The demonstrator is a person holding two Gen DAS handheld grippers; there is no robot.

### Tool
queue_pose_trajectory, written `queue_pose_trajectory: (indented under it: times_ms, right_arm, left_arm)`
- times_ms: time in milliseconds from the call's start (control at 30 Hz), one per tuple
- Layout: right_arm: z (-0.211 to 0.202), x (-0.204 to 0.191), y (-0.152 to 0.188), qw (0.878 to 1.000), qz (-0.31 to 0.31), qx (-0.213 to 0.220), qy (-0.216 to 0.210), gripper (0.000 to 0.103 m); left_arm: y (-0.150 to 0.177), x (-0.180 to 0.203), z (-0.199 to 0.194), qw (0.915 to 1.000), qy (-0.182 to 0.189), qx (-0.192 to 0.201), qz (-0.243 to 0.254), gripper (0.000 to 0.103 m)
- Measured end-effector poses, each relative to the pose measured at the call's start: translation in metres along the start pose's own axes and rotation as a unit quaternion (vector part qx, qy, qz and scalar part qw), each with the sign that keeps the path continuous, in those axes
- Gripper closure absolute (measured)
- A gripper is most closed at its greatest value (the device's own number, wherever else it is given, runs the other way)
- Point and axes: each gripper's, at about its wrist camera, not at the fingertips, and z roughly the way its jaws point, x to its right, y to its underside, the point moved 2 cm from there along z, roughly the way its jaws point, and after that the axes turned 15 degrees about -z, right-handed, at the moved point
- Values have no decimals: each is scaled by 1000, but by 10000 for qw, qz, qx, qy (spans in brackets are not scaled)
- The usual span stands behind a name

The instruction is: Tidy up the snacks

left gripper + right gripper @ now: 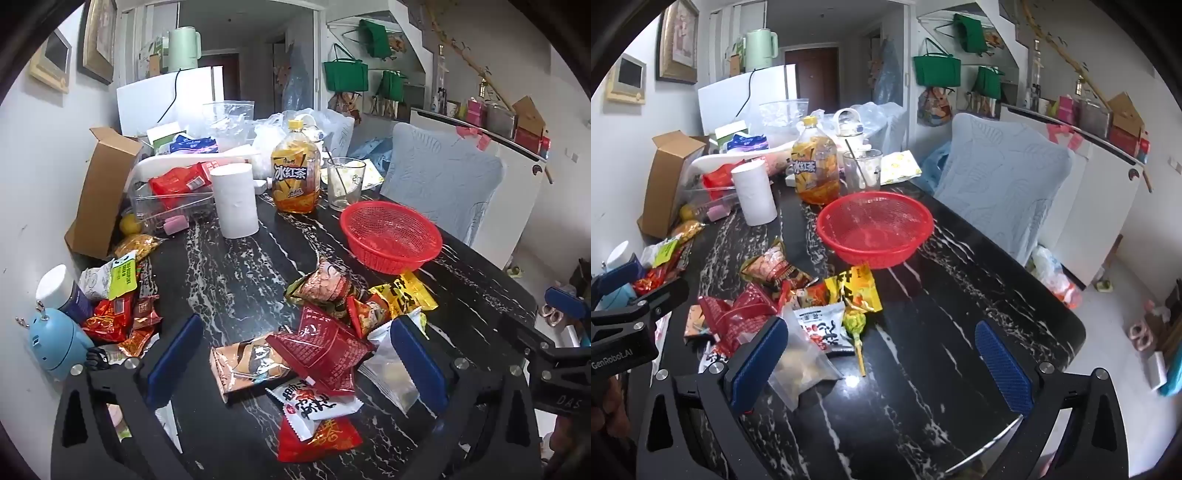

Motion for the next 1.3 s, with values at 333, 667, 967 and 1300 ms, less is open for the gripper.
queue_pose_trajectory:
  times_ms: [333,667,967,1300]
  right_arm:
    - [-8,1,1,10000,64,27,52,0]
    - [-12,5,3,9999,86,127,-5,0]
    - [-12,5,3,9999,80,131,-16,0]
    - [-13,6,2,9999,113,94,-30,0]
  left_arm:
    - [2,9,-15,9996,89,189,173,0]
    - [3,9,-16,9996,107,191,190,0]
    - [4,9,-17,9996,158,126,178,0]
    - [5,12,-21,9995,166,158,228,0]
